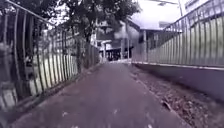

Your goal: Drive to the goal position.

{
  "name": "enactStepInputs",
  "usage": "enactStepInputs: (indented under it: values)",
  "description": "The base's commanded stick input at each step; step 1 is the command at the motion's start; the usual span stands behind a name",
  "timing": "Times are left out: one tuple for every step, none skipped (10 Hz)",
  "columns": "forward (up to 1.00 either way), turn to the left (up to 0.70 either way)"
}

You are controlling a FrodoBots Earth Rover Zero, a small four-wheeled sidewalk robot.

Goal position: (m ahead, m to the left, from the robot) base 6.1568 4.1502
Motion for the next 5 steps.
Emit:
enactStepInputs:
  values:
    - [0.7,0.0]
    - [0.7,0.0]
    - [0.7,0.0]
    - [0.7,0.0]
    - [0.7,0.0]
